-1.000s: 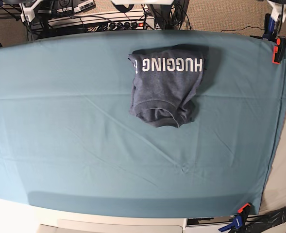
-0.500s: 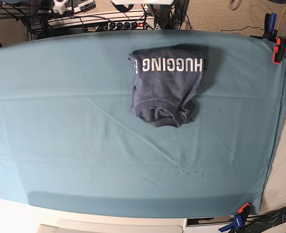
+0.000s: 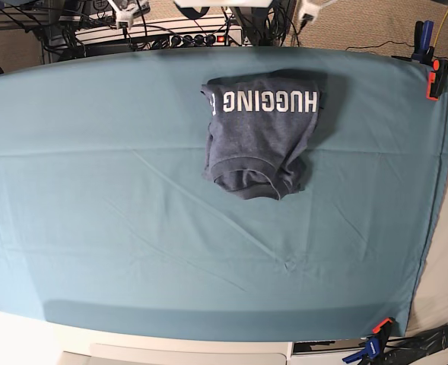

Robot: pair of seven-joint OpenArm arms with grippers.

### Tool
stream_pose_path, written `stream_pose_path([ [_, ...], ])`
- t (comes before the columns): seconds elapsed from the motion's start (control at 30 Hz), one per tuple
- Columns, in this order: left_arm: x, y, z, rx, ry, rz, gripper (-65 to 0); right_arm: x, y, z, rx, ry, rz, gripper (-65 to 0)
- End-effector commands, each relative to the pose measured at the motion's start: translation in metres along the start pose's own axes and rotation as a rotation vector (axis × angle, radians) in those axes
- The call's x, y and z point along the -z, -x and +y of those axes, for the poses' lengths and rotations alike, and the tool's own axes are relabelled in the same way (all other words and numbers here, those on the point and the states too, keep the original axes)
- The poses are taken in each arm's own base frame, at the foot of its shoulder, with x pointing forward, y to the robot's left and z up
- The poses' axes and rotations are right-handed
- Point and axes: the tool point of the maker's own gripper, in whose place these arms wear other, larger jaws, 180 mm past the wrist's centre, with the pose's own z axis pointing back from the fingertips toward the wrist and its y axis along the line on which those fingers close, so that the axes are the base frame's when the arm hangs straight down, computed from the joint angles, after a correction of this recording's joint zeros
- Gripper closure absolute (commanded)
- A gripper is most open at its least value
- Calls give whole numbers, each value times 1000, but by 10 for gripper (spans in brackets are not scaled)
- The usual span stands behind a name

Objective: Fold the T-shirt properly

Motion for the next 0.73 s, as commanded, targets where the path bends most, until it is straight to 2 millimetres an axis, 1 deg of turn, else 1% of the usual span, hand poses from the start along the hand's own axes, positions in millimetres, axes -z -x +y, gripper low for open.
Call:
stream_pose_path([
  [0.0, 3, 7, -3, -10, -1, 24, 0, 1, -3, -7, 34, 12, -11, 0],
  [0.07, 10, 3, -10, -23, 11, 30, 0, 6, -7, -1, 100, -2, -11, 0],
  [0.13, 15, -6, -15, -31, 18, 5, 0, 11, -12, 5, 120, -10, -18, 0],
  [0.27, 20, -28, -17, -72, -31, -55, 0, 17, -27, 18, 140, -22, -66, 0],
  [0.4, 23, -46, -22, -84, -37, -85, 0, 19, -39, 25, 106, -6, -118, 0],
  [0.7, 29, -65, -28, -102, -23, -88, 0, 20, -39, 26, 96, -3, -123, 0],
])
